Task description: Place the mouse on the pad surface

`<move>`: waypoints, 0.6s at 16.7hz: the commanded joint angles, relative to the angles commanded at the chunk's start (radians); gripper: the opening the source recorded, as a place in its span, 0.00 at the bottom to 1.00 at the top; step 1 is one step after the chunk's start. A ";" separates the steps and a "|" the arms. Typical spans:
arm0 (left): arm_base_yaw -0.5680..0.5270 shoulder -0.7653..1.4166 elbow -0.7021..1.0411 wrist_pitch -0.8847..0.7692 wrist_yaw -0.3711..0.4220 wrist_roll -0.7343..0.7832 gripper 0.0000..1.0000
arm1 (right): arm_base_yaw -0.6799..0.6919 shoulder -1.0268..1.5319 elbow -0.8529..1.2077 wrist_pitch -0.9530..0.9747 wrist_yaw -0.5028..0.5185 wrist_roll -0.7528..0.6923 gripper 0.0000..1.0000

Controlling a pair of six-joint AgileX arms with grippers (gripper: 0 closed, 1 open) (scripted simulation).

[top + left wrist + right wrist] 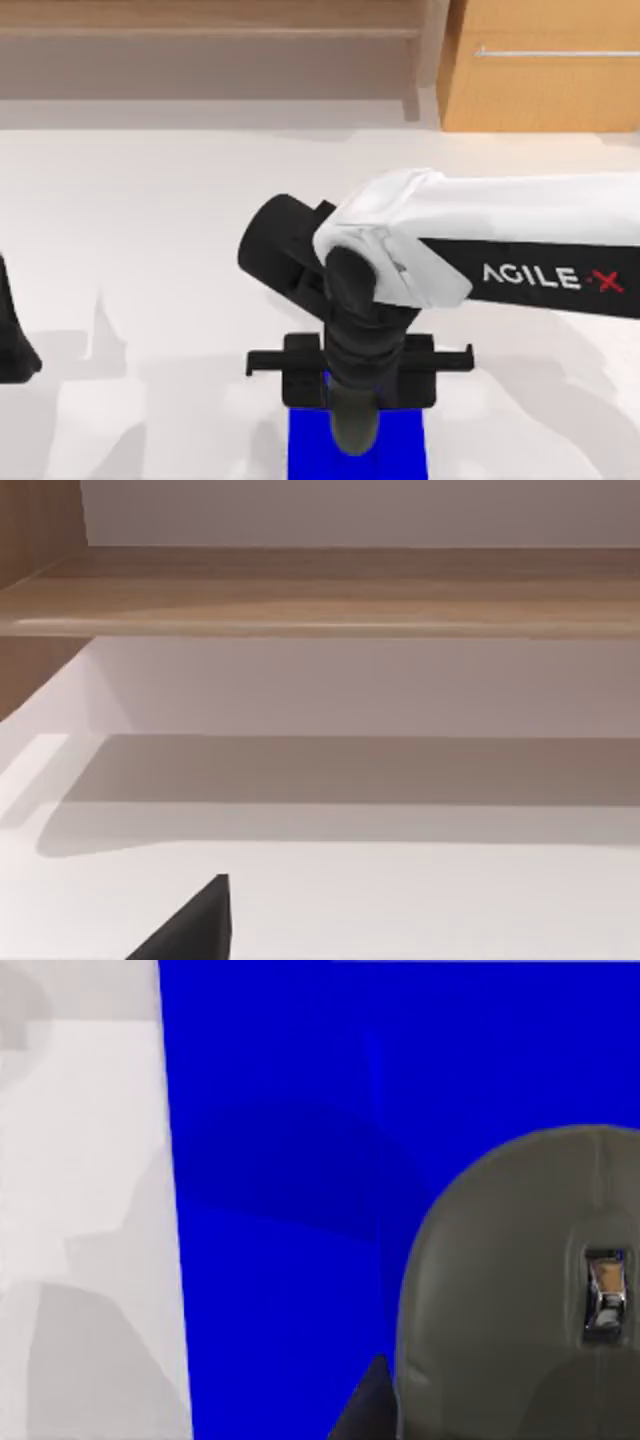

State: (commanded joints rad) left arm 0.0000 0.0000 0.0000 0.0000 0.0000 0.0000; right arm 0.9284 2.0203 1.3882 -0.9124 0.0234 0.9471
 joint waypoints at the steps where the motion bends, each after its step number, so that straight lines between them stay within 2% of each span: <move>1: 0.000 0.000 0.000 0.000 0.000 0.000 1.00 | -0.001 0.004 -0.004 -0.001 -0.002 0.001 0.00; 5: 0.000 0.000 0.000 0.000 0.000 0.000 1.00 | -0.001 0.004 -0.004 -0.001 -0.002 0.001 0.00; 10: 0.000 0.000 0.000 0.000 0.000 0.000 1.00 | -0.001 0.004 -0.004 -0.001 -0.002 0.001 0.38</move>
State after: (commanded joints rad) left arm 0.0000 0.0000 0.0000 0.0000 0.0000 0.0000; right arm 0.9277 2.0241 1.3844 -0.9130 0.0216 0.9479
